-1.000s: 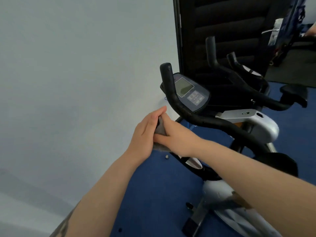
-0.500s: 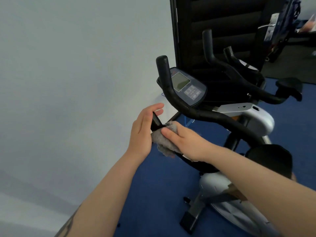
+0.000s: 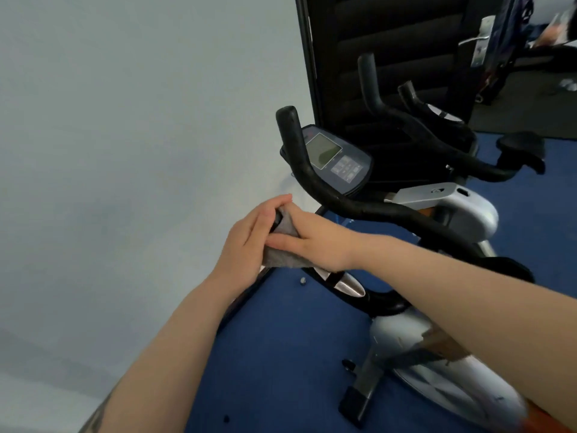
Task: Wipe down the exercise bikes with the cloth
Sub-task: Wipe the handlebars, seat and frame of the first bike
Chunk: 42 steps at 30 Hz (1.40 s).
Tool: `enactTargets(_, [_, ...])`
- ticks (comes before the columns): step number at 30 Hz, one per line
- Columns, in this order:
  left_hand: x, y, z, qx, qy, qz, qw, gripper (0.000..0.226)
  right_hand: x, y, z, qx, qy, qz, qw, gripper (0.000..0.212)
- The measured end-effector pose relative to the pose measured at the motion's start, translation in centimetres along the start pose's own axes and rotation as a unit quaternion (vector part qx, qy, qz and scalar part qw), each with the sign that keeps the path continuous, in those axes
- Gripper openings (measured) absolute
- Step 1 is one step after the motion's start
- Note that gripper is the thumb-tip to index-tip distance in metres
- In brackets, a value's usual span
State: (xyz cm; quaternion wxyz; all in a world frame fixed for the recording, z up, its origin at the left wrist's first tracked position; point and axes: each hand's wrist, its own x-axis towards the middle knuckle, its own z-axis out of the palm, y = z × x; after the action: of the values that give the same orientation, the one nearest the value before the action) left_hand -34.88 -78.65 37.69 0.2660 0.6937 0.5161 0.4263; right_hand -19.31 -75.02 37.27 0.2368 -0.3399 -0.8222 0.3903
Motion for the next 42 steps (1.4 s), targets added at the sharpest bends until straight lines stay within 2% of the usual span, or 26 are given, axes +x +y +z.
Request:
enactTargets(3, [-0.1, 0.0, -0.3, 0.012, -0.031, -0.009, 0.999, 0.04, -1.5, 0.6, 1.3, -0.017, 0.032, 0.019, 0.999, 0.042])
enactTargets(6, [0.0, 0.0, -0.5, 0.019, -0.04, -0.011, 0.999, 0.038, 0.2, -0.3, 0.1, -0.081, 0.012, 0.028, 0.996, 0.056])
enactTargets(12, [0.0, 0.1, -0.2, 0.013, -0.043, -0.018, 0.999, 0.04, -1.8, 0.4, 1.6, -0.023, 0.049, 0.052, 0.997, 0.043])
enactTargets(15, [0.1, 0.0, -0.3, 0.013, -0.043, -0.011, 0.999, 0.04, -0.4, -0.1, 0.2, -0.044, 0.005, 0.045, 0.998, 0.052])
enactTargets(17, [0.2, -0.1, -0.4, 0.015, -0.043, -0.001, 0.999, 0.044, 0.2, -0.5, -0.1, -0.017, 0.008, 0.034, 0.999, 0.057])
enactTargets(20, [0.0, -0.3, -0.3, -0.005, -0.045, -0.009, 0.999, 0.047, -1.5, 0.4, 1.7, 0.0, 0.067, 0.054, 0.996, 0.046])
enactTargets(23, [0.1, -0.1, -0.2, -0.012, -0.045, -0.008, 0.999, 0.046, -1.8, 0.5, 1.2, -0.031, 0.037, 0.074, 0.996, 0.039])
enactTargets(26, [0.1, -0.3, 0.0, -0.002, -0.024, 0.0, 1.0, 0.043, -0.2, -0.4, 0.7, -0.03, 0.044, 0.039, 0.998, 0.049])
enactTargets(29, [-0.1, -0.3, 0.5, -0.012, -0.007, -0.002, 1.0, 0.044, -1.4, 0.2, 2.2, -0.047, 0.11, 0.038, 0.992, 0.036])
enactTargets(31, [-0.2, -0.3, 0.6, -0.009, -0.007, 0.003, 1.0, 0.045, -2.9, 1.3, 2.2, -0.081, 0.091, 0.061, 0.991, 0.031])
enactTargets(33, [-0.1, -0.5, 0.7, -0.002, 0.0, 0.014, 1.0, 0.046, -2.9, 1.5, 1.5, -0.061, 0.047, 0.084, 0.993, 0.031])
enactTargets(36, [-0.5, -0.6, 2.1, 0.01, 0.079, 0.033, 0.996, 0.043, -2.1, 0.7, 1.7, -0.046, 0.069, 0.072, 0.994, 0.027])
enactTargets(39, [-0.9, -0.2, 3.7, -0.009, 0.151, 0.034, 0.988, 0.037, -4.4, 0.8, 2.4, -0.077, 0.12, 0.085, 0.986, 0.037])
enactTargets(42, [-1.2, -0.6, 4.3, 0.058, 0.168, 0.089, 0.98, 0.032, -9.2, 1.8, 2.4, -0.183, 0.124, 0.117, 0.968, 0.053])
